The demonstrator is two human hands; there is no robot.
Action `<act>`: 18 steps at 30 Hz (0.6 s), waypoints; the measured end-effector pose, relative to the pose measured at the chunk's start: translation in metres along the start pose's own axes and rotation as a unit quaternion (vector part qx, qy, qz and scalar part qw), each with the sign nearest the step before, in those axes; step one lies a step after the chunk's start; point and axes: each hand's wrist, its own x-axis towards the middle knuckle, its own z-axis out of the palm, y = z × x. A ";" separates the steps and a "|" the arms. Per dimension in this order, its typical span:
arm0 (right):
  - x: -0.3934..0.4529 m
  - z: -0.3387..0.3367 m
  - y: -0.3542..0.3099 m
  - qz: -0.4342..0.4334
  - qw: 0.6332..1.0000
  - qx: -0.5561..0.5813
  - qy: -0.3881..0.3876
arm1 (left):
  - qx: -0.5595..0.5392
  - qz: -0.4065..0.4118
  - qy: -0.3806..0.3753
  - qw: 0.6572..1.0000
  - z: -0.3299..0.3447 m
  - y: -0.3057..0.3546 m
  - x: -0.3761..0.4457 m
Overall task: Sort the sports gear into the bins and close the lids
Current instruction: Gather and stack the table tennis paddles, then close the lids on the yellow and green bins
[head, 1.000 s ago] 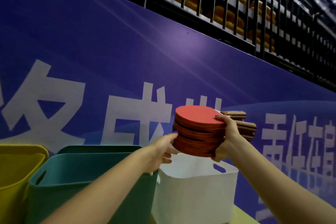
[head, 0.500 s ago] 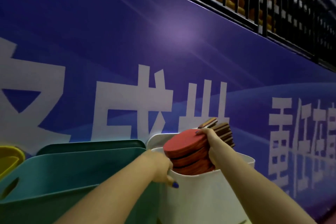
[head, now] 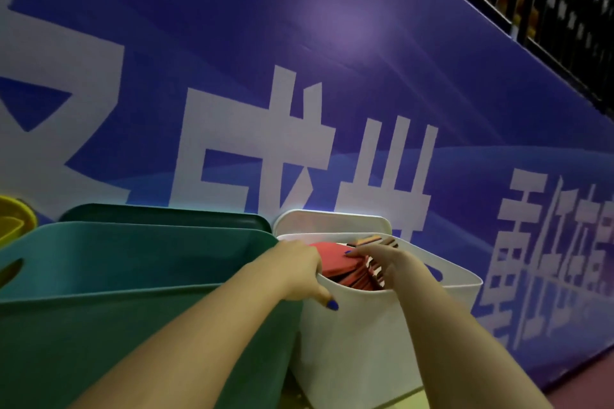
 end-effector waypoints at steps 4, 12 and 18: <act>0.011 0.002 -0.001 0.007 0.994 -0.105 0.015 | -0.006 0.001 -0.009 1.000 -0.001 0.001 0.000; 0.015 0.015 0.009 0.005 0.888 -0.453 0.082 | -0.027 0.015 -0.011 0.999 -0.002 0.002 -0.003; 0.032 0.018 0.008 -0.045 0.909 -0.365 0.195 | 0.040 0.028 0.004 0.999 -0.002 0.001 -0.005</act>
